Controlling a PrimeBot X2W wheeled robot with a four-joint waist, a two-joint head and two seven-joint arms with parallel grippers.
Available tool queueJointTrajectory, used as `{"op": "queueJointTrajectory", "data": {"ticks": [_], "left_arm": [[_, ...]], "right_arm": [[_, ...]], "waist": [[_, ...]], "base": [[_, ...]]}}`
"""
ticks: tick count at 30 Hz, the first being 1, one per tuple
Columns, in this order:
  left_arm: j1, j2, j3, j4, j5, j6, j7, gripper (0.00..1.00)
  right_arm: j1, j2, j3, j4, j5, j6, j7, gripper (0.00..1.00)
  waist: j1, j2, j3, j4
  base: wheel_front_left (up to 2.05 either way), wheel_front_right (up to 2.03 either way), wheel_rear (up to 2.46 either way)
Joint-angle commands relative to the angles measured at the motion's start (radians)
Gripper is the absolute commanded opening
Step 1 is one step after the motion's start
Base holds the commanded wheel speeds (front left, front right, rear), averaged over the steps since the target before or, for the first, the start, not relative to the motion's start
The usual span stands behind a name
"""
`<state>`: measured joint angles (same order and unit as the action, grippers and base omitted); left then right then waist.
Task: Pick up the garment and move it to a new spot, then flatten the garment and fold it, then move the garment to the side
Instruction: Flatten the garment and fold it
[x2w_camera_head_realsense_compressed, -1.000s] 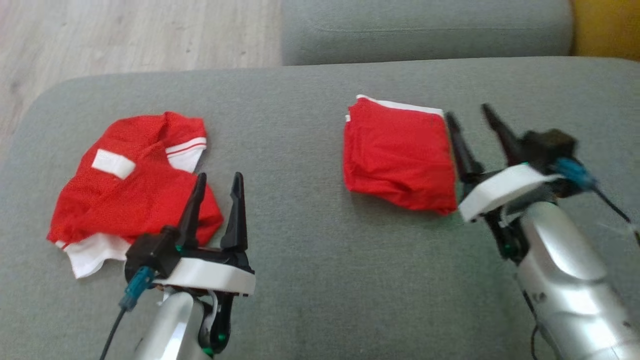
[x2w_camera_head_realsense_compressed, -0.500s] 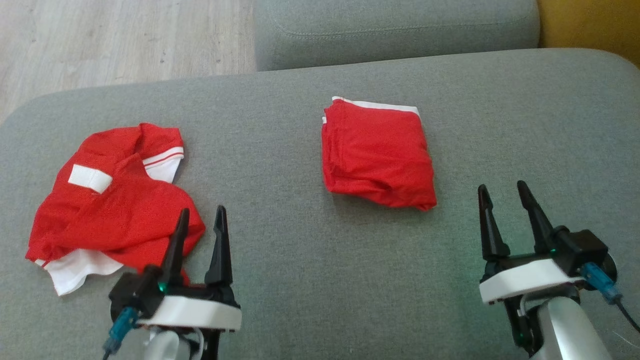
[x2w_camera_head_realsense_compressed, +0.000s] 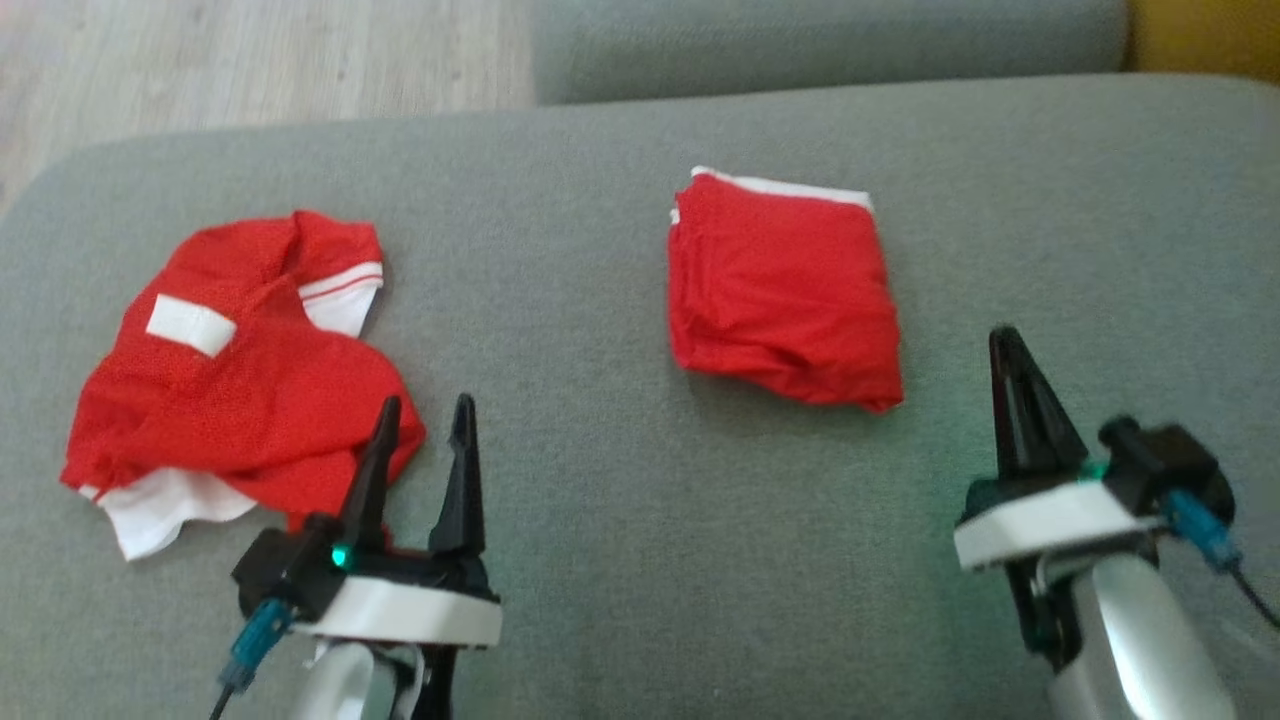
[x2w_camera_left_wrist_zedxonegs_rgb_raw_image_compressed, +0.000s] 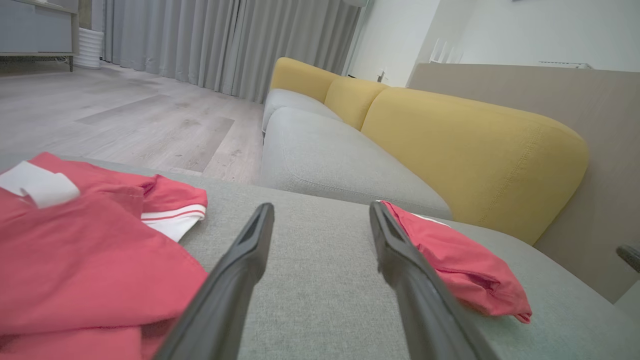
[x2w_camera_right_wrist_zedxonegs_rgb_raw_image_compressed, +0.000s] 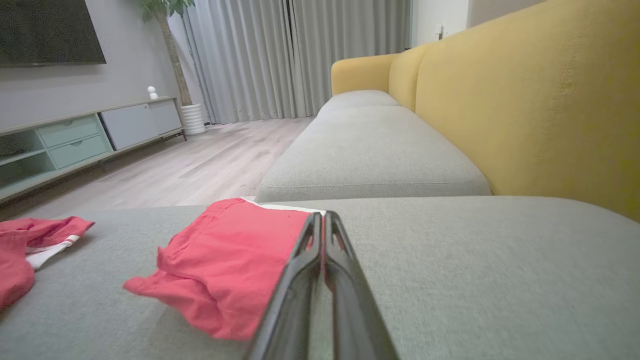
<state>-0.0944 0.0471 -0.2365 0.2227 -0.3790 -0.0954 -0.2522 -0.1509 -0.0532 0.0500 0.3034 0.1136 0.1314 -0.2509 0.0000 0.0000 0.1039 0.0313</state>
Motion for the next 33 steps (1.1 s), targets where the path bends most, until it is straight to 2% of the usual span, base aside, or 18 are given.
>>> {"op": "queueJointTrajectory", "data": {"ticks": [1,7,14,20,26,33], "left_arm": [[-0.064,0.003,0.013,-0.040,-0.008,0.006,-0.010,1.00],[-0.118,0.003,-0.027,-0.042,-0.025,0.003,-0.010,1.00],[-0.172,0.003,-0.065,-0.034,-0.047,0.003,-0.010,1.00],[-0.194,0.003,-0.079,-0.033,-0.061,0.010,-0.010,1.00],[-0.197,0.003,-0.085,-0.031,-0.068,0.018,-0.010,1.00],[-0.206,0.003,-0.096,-0.036,-0.078,0.022,-0.010,1.00]], "right_arm": [[-0.099,0.003,0.020,-0.018,-0.023,-0.001,-0.006,0.00],[-0.235,-0.001,0.006,0.072,-0.062,-0.001,0.056,0.00],[-0.413,-0.019,-0.051,0.333,-0.098,-0.001,0.110,0.00],[-0.481,-0.026,-0.057,0.549,-0.124,-0.001,0.103,0.00],[-0.558,-0.010,-0.031,0.572,-0.119,-0.001,0.010,0.00],[-0.597,0.002,0.143,0.617,-0.047,-0.001,0.001,0.00]], "waist": [[0.0000,0.0000,0.045,0.032],[0.0000,0.0000,0.123,0.098],[0.0000,0.0000,0.191,0.175],[0.0000,0.0000,0.204,0.207],[0.0000,0.0000,0.190,0.208],[0.0000,0.0000,0.188,0.219]], "base": [[0.00,0.00,0.00],[0.00,0.00,0.00],[0.00,0.00,0.00],[0.00,0.00,0.00],[0.00,0.00,0.00],[0.00,0.00,0.00]]}}
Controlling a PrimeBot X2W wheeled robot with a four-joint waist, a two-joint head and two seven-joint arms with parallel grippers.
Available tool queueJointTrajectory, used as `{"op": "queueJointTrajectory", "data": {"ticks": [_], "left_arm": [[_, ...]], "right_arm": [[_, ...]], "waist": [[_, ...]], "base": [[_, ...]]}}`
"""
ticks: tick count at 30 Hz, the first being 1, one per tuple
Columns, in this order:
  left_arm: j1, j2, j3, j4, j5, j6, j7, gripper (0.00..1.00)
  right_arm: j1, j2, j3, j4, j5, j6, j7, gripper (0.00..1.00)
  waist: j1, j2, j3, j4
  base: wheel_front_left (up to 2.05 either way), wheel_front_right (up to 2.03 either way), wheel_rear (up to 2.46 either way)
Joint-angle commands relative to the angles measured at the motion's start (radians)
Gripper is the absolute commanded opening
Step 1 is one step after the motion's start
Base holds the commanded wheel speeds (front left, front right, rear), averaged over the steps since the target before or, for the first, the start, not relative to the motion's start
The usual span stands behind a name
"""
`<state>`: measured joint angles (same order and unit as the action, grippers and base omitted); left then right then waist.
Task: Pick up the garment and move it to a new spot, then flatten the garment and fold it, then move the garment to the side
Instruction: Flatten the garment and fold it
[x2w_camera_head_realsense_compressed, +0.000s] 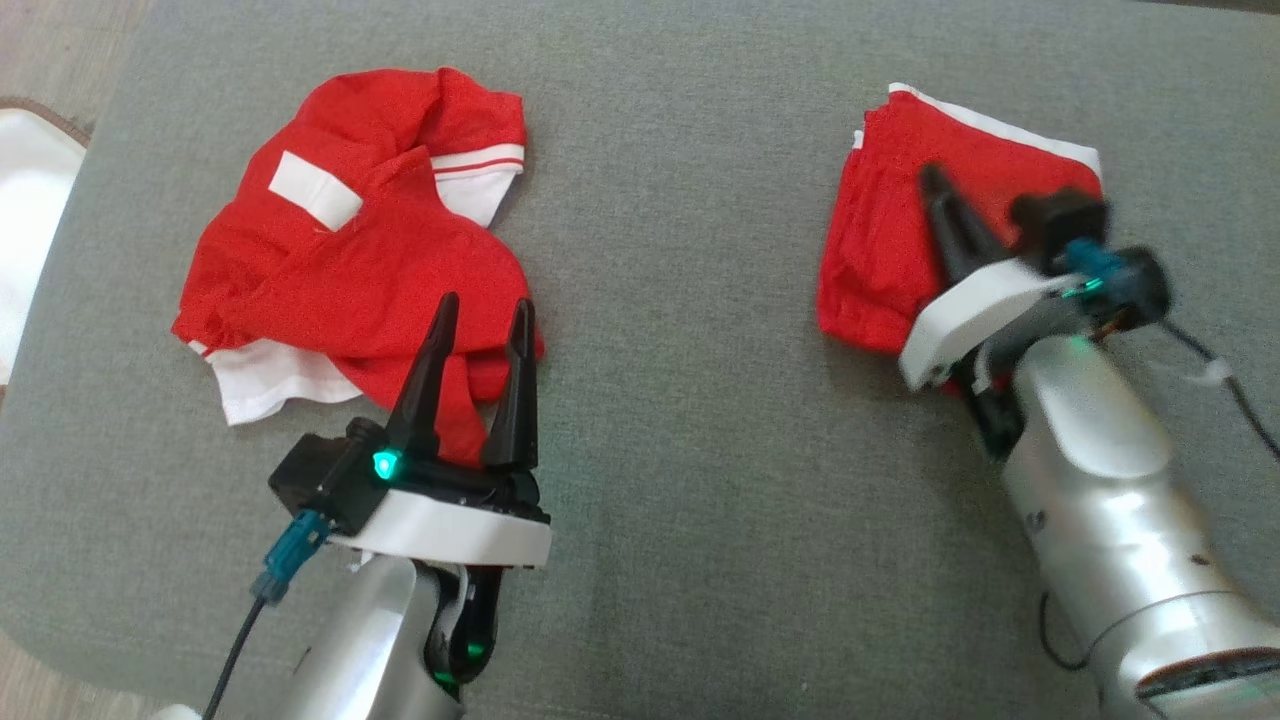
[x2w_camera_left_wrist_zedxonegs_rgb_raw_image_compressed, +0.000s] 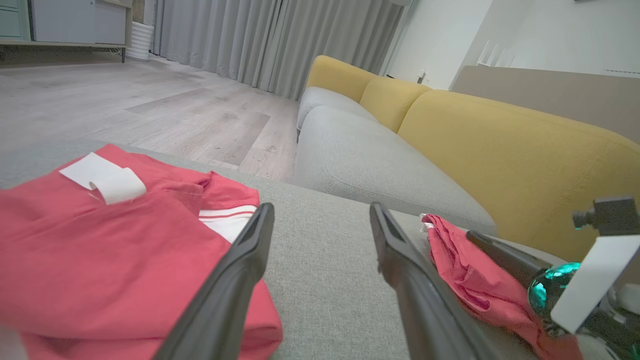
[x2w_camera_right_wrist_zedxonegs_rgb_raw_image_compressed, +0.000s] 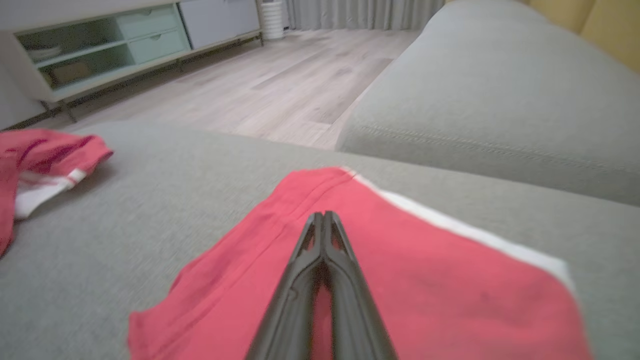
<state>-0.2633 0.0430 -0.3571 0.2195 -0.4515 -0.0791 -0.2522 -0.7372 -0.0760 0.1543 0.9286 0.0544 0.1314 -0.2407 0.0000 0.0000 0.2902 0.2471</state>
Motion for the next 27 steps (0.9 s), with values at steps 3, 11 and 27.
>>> {"op": "queueJointTrajectory", "data": {"ticks": [3,11,27], "left_arm": [[-0.041,0.007,0.018,-0.035,-0.010,0.009,-0.010,1.00],[-0.039,0.007,0.042,-0.028,-0.002,0.010,-0.010,1.00],[0.006,0.007,0.126,-0.021,0.043,0.001,-0.010,1.00]], "right_arm": [[-0.001,0.025,0.114,0.057,0.057,-0.001,0.026,0.00],[0.018,0.026,0.262,0.124,0.175,-0.001,0.064,0.00],[0.099,-0.020,0.086,-0.147,0.170,-0.001,-0.021,0.00]], "waist": [[0.0000,0.0000,0.003,0.008],[0.0000,0.0000,-0.017,-0.019],[0.0000,0.0000,-0.147,-0.172]], "base": [[0.00,0.00,0.00],[0.00,0.00,0.00],[0.00,0.00,0.00]]}}
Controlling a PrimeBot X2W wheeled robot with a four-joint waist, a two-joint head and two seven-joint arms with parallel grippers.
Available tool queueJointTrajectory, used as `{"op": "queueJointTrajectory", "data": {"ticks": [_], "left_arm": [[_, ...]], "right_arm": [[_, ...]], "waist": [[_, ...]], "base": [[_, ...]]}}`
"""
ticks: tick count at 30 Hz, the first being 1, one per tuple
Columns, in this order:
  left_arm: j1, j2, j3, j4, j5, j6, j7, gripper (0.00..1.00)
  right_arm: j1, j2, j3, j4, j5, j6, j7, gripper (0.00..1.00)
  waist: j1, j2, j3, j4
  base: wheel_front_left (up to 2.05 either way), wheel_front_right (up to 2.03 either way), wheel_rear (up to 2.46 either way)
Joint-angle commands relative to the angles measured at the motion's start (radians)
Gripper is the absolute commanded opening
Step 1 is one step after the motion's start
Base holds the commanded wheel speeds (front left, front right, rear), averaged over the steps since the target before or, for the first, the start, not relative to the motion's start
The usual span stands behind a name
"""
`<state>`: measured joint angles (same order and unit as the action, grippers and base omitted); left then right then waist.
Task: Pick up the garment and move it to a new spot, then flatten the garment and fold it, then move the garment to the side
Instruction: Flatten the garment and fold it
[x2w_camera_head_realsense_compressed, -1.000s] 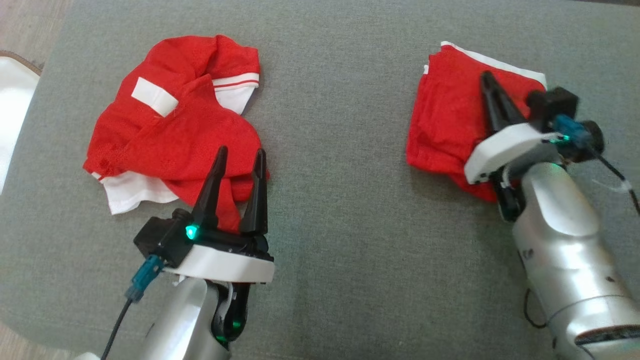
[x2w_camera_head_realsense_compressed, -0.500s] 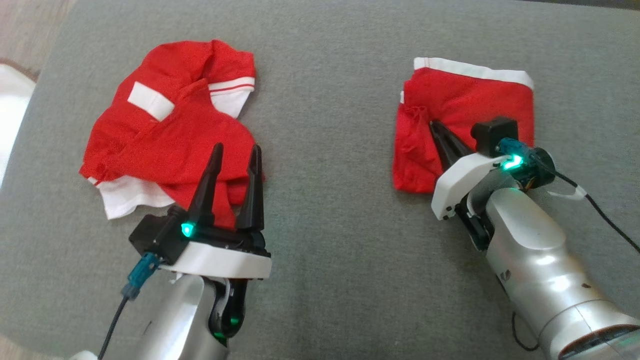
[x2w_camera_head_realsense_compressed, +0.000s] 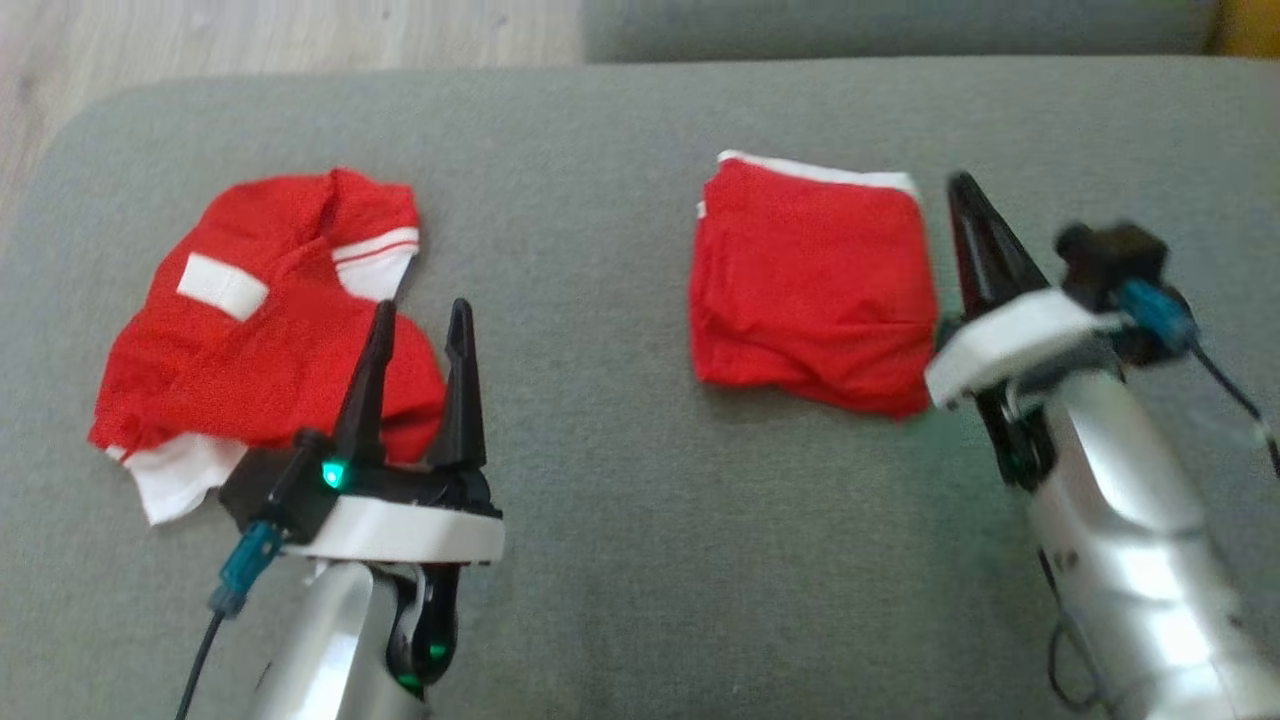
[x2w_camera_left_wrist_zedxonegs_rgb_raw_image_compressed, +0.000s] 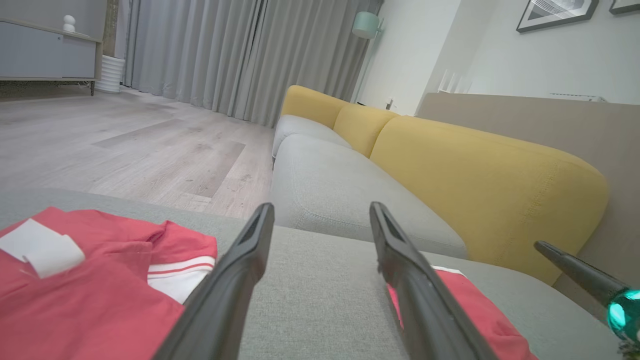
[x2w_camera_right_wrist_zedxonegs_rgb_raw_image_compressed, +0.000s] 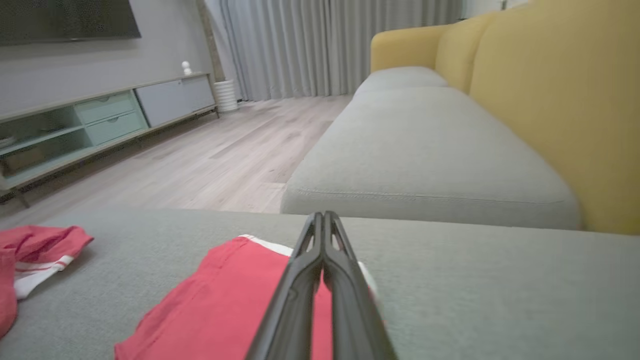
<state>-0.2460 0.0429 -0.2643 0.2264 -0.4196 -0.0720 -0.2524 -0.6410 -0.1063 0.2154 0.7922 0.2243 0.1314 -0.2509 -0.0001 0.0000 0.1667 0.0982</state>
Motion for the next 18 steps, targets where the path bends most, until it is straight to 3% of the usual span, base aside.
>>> {"op": "queueJointTrajectory", "data": {"ticks": [1,5,6,7,13,18], "left_arm": [[0.002,0.007,0.041,-0.024,0.014,-0.007,-0.009,1.00],[0.028,0.007,0.045,-0.004,0.017,-0.012,-0.009,1.00],[0.034,0.007,0.044,0.004,0.020,-0.013,-0.009,1.00],[0.040,0.007,0.044,0.011,0.023,-0.014,-0.009,1.00],[0.075,0.007,0.053,0.039,0.028,-0.018,-0.009,1.00],[0.099,0.007,0.058,0.043,0.038,-0.016,-0.009,1.00]], "right_arm": [[0.059,0.009,-0.019,-0.068,-0.023,-0.001,-0.011,0.00],[0.180,0.022,-0.119,-0.173,-0.065,-0.001,-0.011,0.00],[0.212,0.027,-0.141,-0.197,-0.077,-0.001,-0.011,0.38],[0.242,0.033,-0.162,-0.222,-0.087,-0.001,-0.011,1.00],[0.380,0.053,-0.223,-0.332,-0.127,-0.001,-0.011,1.00],[0.437,0.056,-0.212,-0.373,-0.102,-0.001,-0.011,1.00]], "waist": [[0.0001,0.0000,-0.039,-0.038],[0.0001,0.0000,-0.070,-0.055],[0.0001,0.0000,-0.077,-0.057],[0.0001,0.0000,-0.083,-0.058],[0.0001,0.0000,-0.104,-0.065],[0.0001,0.0000,-0.112,-0.065]], "base": [[0.00,0.00,0.00],[0.00,0.00,0.00],[0.00,0.00,0.00],[0.00,0.00,0.00],[0.00,0.00,0.00],[0.00,0.00,0.00]]}}
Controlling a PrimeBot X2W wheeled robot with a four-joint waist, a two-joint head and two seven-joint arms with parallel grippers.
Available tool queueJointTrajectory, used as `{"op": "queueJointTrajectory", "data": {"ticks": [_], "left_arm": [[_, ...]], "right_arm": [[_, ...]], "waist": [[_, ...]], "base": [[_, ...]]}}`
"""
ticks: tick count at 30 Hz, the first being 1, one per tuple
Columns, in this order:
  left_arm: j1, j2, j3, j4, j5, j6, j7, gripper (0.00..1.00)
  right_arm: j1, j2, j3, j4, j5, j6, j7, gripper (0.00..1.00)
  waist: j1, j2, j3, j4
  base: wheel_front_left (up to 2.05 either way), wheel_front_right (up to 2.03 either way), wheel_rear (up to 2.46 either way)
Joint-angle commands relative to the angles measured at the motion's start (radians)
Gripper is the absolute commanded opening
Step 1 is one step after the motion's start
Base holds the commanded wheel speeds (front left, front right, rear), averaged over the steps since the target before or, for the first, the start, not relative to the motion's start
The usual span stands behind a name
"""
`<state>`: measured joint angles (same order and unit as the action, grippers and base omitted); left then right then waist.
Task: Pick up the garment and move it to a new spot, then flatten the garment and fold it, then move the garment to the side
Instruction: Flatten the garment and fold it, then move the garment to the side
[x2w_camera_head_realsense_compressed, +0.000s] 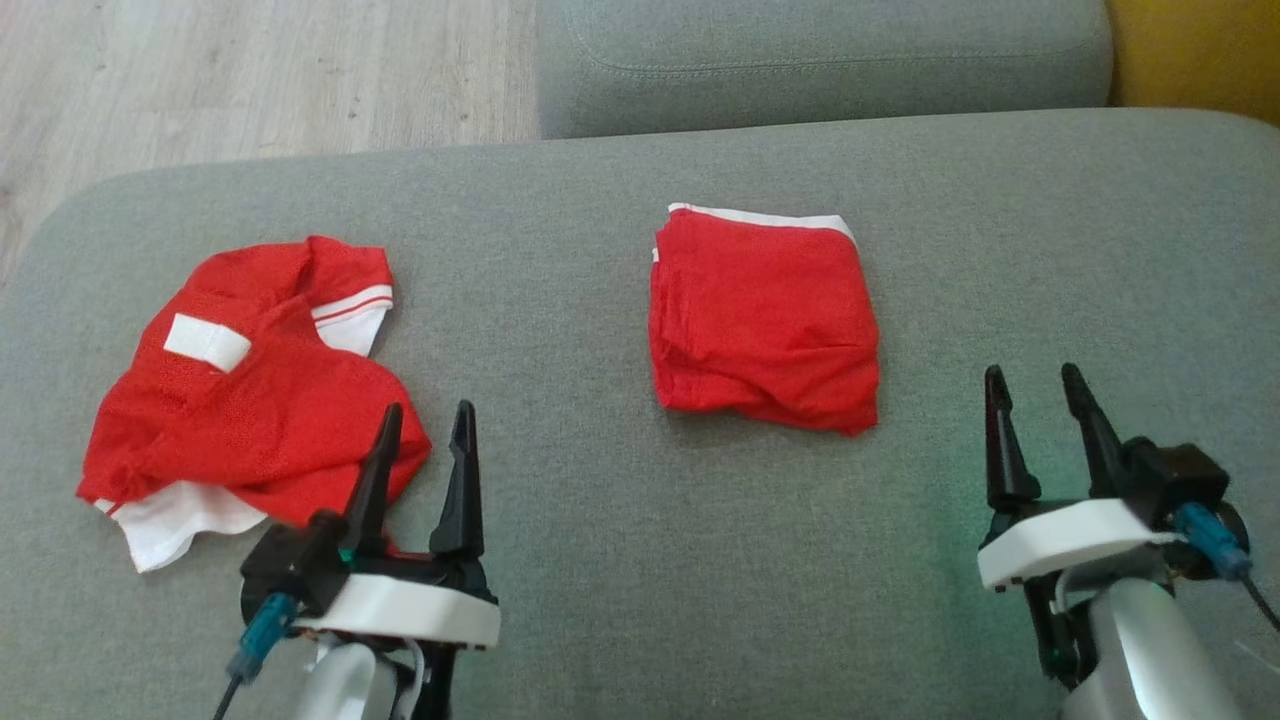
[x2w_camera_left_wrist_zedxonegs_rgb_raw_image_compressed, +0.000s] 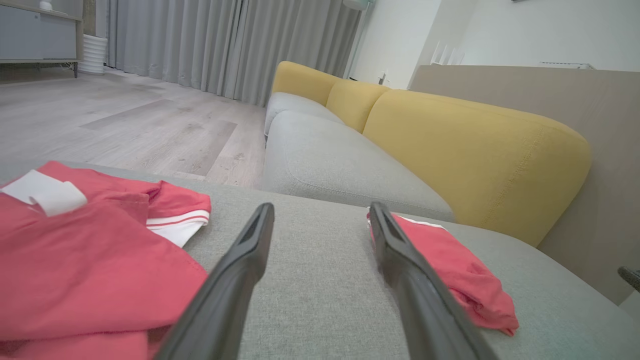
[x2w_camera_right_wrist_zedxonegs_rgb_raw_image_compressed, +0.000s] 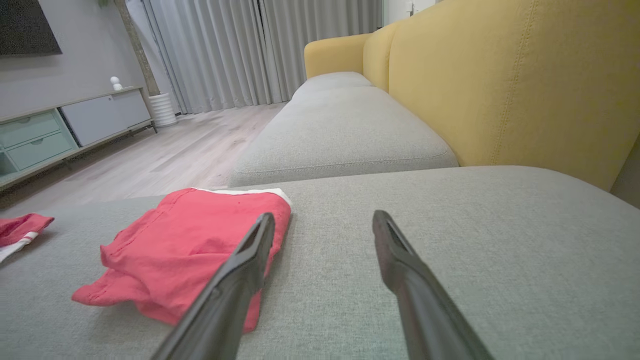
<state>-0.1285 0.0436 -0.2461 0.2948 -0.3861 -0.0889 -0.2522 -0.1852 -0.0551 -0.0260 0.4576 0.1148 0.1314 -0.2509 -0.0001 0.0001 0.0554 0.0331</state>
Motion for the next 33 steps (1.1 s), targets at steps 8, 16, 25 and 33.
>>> {"op": "queueJointTrajectory", "data": {"ticks": [8,16,25,33], "left_arm": [[-0.016,0.007,0.042,-0.039,0.000,0.007,-0.010,1.00],[-0.028,0.007,0.031,-0.044,0.001,0.005,-0.010,1.00],[-0.061,0.007,-0.005,-0.057,-0.016,0.002,-0.010,1.00],[-0.098,0.007,-0.052,-0.058,-0.034,0.005,-0.010,1.00]], "right_arm": [[-0.013,0.005,0.047,-0.056,0.028,-0.001,-0.011,1.00],[-0.029,0.005,0.047,-0.054,-0.003,-0.001,-0.009,1.00],[-0.131,0.005,0.042,0.024,-0.041,-0.001,0.093,1.00],[-0.289,0.005,-0.001,0.208,0.075,-0.001,0.212,1.00]], "waist": [[0.0001,-0.0001,0.011,-0.002],[0.0001,-0.0001,0.023,0.012],[0.0001,-0.0001,0.091,0.076],[0.0001,-0.0001,0.156,0.149]], "base": [[0.00,0.00,0.00],[0.00,0.00,0.00],[0.00,0.00,0.00],[0.00,0.00,0.00]]}}
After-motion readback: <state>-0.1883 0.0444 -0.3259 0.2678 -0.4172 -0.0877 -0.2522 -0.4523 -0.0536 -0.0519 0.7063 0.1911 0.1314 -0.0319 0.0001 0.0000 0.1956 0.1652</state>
